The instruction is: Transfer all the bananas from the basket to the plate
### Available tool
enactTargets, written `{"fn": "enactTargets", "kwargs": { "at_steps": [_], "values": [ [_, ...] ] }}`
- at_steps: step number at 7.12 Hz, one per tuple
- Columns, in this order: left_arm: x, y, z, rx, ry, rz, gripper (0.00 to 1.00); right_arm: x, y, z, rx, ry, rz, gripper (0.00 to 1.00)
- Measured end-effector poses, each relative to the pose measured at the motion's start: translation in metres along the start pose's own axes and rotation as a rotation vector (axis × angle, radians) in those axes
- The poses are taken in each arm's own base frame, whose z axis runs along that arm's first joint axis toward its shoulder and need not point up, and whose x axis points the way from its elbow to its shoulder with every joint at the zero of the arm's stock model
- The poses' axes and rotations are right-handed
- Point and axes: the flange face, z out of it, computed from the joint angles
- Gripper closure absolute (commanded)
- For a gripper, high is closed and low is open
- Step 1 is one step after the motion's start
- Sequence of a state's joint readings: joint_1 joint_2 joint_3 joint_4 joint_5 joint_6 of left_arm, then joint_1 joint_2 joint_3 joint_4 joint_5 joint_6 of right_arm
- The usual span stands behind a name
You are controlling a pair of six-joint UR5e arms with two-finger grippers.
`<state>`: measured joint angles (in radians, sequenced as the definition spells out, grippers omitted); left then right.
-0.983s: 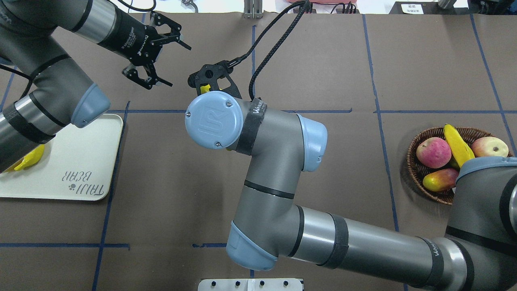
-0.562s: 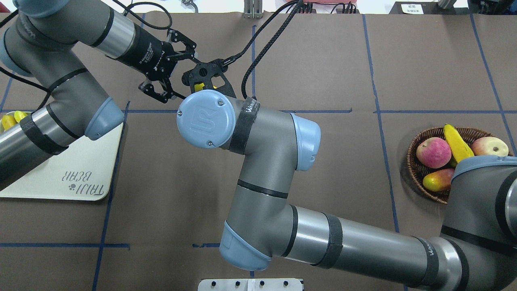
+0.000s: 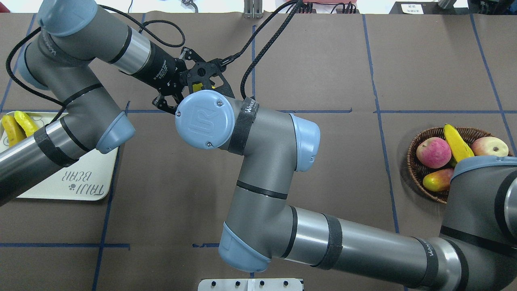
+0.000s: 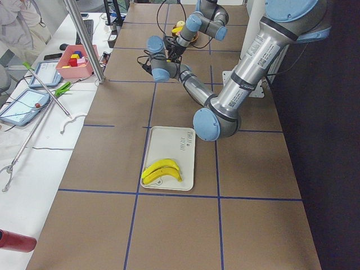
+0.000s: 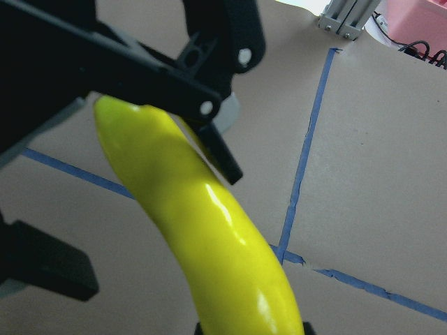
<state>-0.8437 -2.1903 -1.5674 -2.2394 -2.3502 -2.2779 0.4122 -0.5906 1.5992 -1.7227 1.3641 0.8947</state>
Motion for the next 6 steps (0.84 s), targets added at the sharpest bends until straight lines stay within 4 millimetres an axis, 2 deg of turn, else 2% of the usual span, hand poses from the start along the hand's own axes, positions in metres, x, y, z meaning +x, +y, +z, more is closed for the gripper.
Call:
{"fn": "enactTargets", "kwargs": {
  "at_steps": [3,4,5,6],
  "values": [
    [0.0019,-0.0037,0.0044,0.027,0.016,-0.002,0.32,-0.0078,0.0071,-0.0018,0.007,-0.001,-0.011,0.97],
    [0.0016,-0.0042,0.0048,0.029,0.016,-0.003,0.67,-0.0089,0.0079,-0.0027,0.009,-0.002,-0.012,0.97],
    [0.0015,-0.0046,0.0050,0.029,0.016,-0.003,1.00,-0.0095,0.0083,-0.0035,0.010,-0.003,-0.014,0.90],
    [0.0009,-0.0052,0.0051,0.030,0.015,-0.002,1.00,-0.0095,0.0080,-0.0049,0.012,-0.005,-0.017,0.66]
  ]
}}
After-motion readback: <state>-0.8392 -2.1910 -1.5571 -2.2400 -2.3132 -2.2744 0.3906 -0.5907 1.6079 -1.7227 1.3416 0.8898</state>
